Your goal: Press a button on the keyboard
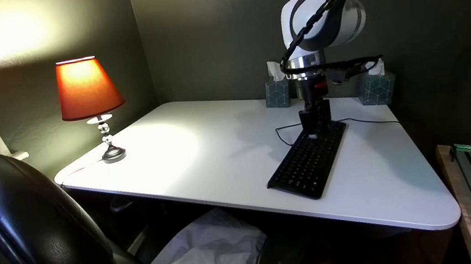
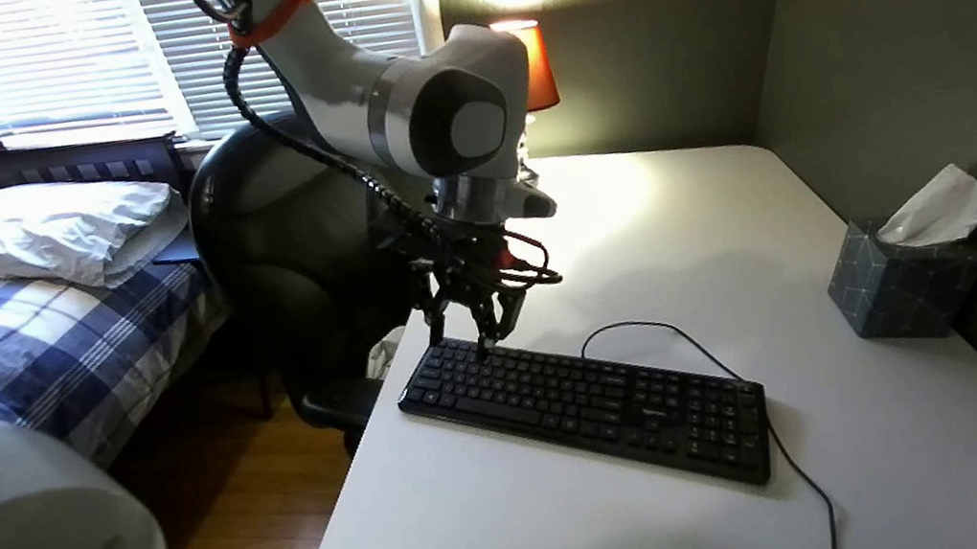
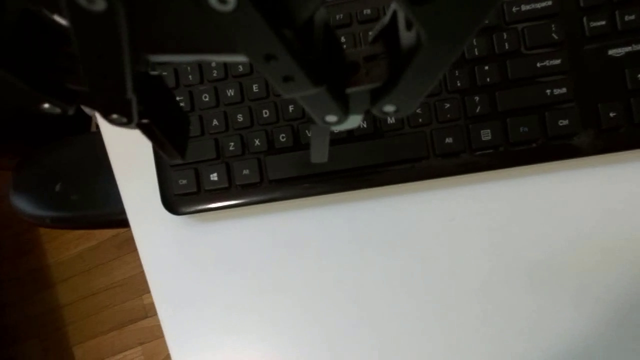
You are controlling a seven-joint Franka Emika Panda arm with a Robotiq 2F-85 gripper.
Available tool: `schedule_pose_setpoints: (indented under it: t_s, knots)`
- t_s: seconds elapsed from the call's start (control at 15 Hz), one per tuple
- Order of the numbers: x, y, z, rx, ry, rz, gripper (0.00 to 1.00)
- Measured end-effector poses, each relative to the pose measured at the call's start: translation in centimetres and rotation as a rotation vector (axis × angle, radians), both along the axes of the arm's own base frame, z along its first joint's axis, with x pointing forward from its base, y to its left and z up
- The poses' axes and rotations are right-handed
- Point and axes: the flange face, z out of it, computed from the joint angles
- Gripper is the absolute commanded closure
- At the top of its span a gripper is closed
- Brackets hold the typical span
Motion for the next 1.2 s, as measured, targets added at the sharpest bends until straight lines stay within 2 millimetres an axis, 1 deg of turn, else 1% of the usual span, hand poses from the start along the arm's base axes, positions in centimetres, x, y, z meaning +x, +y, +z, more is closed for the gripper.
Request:
schedule_pose_setpoints:
  t_s: [0.07,0.13,0.27,0.33,0.8,1.2]
  knots:
    - [0.2,-0.1,-0.4,-0.001,0.007,-0.001,0.73]
    - [0.5,-0.1,-0.8,-0.002,0.012,0.0,0.82]
    - [1.0,-0.1,-1.6,-0.003,0.025,0.003,0.95]
    - [1.2,-0.1,-1.9,-0.003,0.031,0.004,1.0]
    - [2.8,0.3,-4.2,-0.006,0.063,0.012,1.0]
    - [4.1,0.3,-5.6,-0.007,0.079,0.014,1.0]
